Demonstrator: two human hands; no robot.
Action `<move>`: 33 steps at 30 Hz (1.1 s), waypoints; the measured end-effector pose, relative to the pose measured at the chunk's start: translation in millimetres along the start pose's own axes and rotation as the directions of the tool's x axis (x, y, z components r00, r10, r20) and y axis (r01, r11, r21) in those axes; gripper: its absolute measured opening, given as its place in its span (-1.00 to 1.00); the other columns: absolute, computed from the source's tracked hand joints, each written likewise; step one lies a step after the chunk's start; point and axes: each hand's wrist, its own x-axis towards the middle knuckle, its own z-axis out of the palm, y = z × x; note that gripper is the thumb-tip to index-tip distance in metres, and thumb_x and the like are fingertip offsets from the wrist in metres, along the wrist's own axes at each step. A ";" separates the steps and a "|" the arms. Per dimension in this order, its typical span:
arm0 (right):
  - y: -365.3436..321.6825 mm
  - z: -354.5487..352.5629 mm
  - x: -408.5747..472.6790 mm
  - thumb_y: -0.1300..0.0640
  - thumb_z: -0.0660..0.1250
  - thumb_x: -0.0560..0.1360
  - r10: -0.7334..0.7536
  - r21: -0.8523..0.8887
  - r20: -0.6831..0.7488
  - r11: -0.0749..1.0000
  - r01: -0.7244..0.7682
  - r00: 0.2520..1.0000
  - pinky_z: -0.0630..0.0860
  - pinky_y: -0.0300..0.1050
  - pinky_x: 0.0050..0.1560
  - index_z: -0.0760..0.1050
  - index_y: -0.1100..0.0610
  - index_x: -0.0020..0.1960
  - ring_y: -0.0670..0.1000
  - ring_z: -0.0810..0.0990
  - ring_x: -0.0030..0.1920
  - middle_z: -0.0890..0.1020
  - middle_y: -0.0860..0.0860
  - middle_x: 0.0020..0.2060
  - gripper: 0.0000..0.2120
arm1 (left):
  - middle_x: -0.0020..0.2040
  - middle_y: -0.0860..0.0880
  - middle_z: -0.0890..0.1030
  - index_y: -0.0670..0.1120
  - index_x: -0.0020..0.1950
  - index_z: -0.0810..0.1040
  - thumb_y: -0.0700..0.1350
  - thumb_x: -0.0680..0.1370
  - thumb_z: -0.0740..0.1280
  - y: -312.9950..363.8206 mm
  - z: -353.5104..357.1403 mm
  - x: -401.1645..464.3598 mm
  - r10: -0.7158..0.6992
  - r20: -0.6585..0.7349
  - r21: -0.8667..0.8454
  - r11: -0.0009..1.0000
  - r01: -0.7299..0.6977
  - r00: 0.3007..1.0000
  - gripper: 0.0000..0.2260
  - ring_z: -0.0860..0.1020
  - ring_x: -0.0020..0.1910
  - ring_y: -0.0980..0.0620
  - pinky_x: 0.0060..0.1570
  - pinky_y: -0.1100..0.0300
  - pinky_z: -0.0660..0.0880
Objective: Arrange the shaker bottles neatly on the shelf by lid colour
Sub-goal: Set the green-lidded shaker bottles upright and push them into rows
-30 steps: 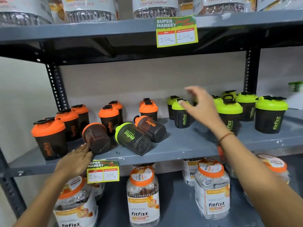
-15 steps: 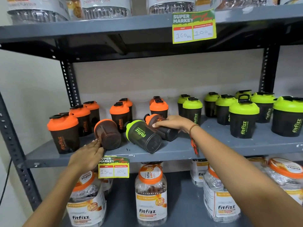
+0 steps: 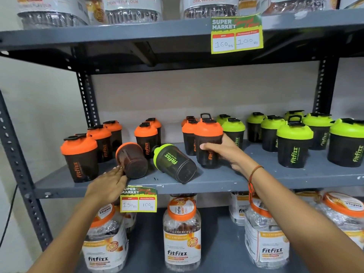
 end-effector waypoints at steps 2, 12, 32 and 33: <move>7.5 -2.9 -3.0 -0.06 0.65 0.12 0.034 -0.054 0.031 0.998 -0.033 0.999 0.52 0.11 0.29 0.46 -0.04 0.31 0.03 0.62 0.20 0.66 0.00 0.18 -0.20 | 0.58 -0.09 0.18 -0.08 0.57 0.15 0.03 0.65 -0.11 0.9 -0.8 -0.3 0.000 0.000 0.004 1.000 0.000 1.000 -0.50 0.15 0.56 -0.01 0.50 0.04 0.09; -6.6 2.1 -25.6 -0.18 0.57 0.31 -0.092 -0.139 -0.162 0.988 0.070 0.982 0.41 -0.05 0.29 0.21 -0.05 0.52 0.00 0.42 0.36 0.46 -0.04 0.34 -0.10 | 0.59 -0.11 0.13 -0.11 0.58 0.11 0.00 0.65 -0.11 3.5 -5.6 -3.6 0.018 0.031 0.049 0.999 -0.019 0.999 -0.51 0.11 0.58 -0.03 0.53 0.01 0.08; -81.4 140.8 -12.2 -0.46 0.27 0.38 -0.017 -0.938 0.346 -0.019 0.346 0.938 0.36 0.00 -0.06 0.41 0.10 0.36 0.21 0.53 0.24 0.59 0.12 0.23 -0.21 | 0.58 -0.09 0.18 -0.07 0.56 0.16 0.03 0.64 -0.10 5.1 -5.1 -4.5 -0.014 0.012 -0.051 0.999 0.014 1.000 -0.50 0.15 0.56 -0.02 0.52 0.00 0.06; -80.5 141.2 -11.5 -0.45 0.29 0.37 -0.010 -0.937 0.349 -0.036 0.349 0.937 0.37 -0.01 -0.06 0.41 0.08 0.37 0.21 0.54 0.24 0.59 0.11 0.24 -0.22 | 0.58 -0.09 0.18 -0.07 0.56 0.16 0.04 0.64 -0.10 5.0 -4.8 -4.6 -0.013 0.008 -0.050 0.999 0.013 1.000 -0.50 0.15 0.56 -0.02 0.52 0.00 0.06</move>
